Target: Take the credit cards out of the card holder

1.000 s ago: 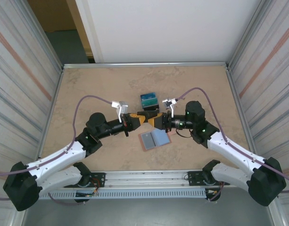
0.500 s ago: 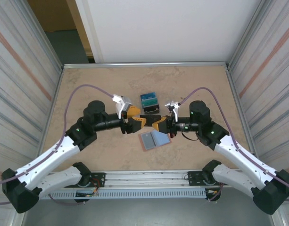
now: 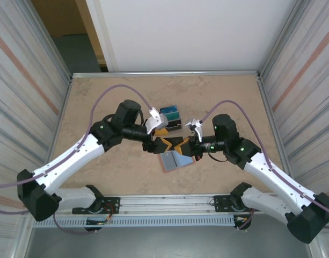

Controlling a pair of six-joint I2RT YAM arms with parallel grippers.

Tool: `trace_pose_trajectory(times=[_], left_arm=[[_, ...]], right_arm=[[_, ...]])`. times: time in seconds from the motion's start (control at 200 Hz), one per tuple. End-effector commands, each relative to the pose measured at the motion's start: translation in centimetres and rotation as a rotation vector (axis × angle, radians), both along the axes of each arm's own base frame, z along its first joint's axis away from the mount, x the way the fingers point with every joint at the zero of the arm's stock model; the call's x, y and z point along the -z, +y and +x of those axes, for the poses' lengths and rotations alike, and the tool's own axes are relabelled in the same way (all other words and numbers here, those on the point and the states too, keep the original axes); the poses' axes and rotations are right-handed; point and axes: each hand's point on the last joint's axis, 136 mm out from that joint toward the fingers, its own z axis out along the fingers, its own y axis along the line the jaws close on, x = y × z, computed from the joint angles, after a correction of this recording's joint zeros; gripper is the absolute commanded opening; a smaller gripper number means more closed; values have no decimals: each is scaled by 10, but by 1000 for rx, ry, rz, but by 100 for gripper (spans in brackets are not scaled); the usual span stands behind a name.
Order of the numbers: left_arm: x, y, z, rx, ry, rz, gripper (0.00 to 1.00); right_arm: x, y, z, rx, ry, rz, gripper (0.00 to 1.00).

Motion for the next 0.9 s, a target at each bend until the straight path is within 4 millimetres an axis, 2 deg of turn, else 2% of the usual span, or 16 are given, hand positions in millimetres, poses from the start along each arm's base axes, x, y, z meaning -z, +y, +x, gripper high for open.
trace_pose_trajectory(times=[0.0,0.065,0.085,0.19,0.215,0.321,0.371,0.496,0.526,0.576,0.697,0.897], left_arm=[[-16,-6,-9,93,-23,-39,51],[-15,-8,-6,98,-17,-40,10],[-15,-9,-5,94,-17,-39,0],[-7,-9,7,55,-47,-10,0],[-6,-9,11,42,-57,-2,0],[6,-5,30,-13,-108,45,0],[13,-3,43,-48,-150,76,0],[39,0,79,-121,-256,169,0],[45,1,89,-140,-273,188,0],[54,0,103,-159,-292,210,0],[69,-3,134,-182,-304,216,0],[92,-9,169,-176,-319,241,0]], right_arm=[[-13,3,-4,-41,-31,18,0],[-10,2,-2,-29,-29,8,0],[-9,2,0,-22,-30,4,0],[-3,-2,10,45,-33,-27,0],[-1,-3,13,64,-33,-36,7],[4,-12,27,155,-20,-66,46],[6,-17,33,202,-19,-84,55],[15,-35,49,342,-31,-147,69],[17,-39,52,374,-32,-158,77],[18,-47,58,432,-32,-173,100],[23,-67,69,562,-24,-211,99],[17,-96,79,752,-27,-212,99]])
